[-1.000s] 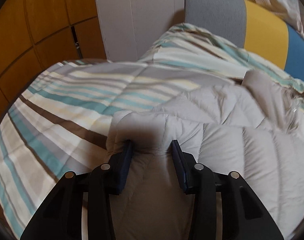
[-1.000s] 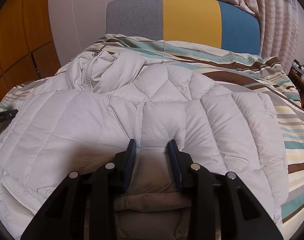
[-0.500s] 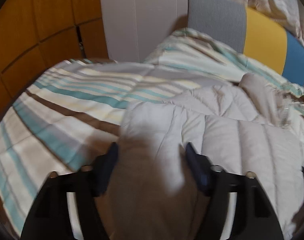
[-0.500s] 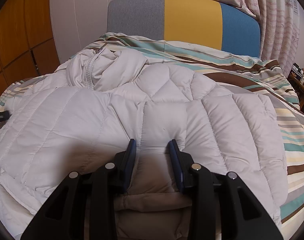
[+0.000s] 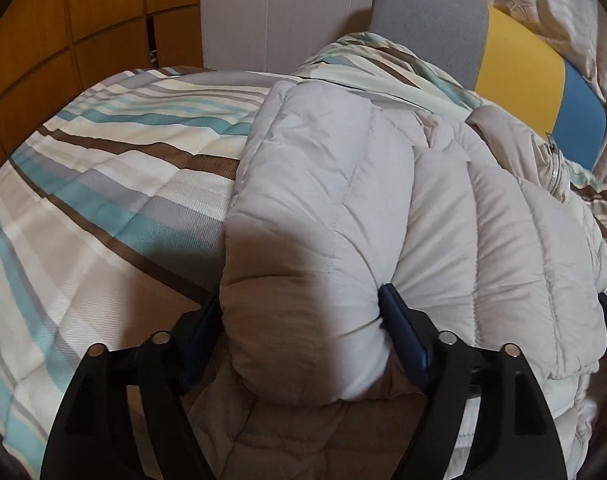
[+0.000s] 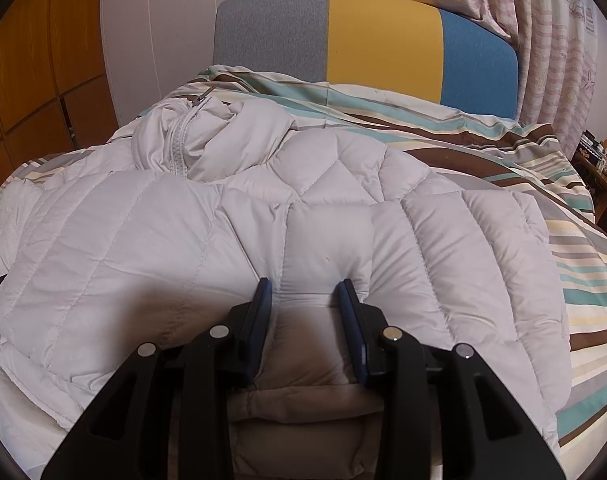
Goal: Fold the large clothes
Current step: 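Grasp the jacket side edge with the left gripper and fold it inward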
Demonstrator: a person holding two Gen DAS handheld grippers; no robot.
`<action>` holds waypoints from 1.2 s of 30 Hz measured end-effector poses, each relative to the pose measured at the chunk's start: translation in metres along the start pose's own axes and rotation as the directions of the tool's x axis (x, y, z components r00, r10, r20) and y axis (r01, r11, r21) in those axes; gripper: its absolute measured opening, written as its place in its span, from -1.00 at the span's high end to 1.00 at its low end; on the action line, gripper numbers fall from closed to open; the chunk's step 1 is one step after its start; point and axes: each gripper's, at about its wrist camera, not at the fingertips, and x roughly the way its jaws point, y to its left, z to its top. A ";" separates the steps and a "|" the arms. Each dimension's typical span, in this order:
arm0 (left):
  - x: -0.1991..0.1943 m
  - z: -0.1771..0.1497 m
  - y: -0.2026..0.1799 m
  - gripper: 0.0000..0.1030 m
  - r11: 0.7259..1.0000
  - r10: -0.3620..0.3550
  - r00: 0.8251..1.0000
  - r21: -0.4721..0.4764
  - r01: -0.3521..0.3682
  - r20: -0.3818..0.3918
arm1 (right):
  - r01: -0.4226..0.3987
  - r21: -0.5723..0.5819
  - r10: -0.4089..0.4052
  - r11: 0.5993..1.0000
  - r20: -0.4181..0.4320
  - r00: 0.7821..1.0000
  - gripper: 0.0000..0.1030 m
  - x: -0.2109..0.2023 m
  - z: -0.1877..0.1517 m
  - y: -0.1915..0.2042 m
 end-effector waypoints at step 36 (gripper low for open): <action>-0.147 -0.121 0.038 -0.94 0.988 0.032 0.990 0.148 -0.053 0.136 | -0.066 0.155 0.074 0.986 -0.047 0.996 -0.20 -0.177 -0.103 -0.096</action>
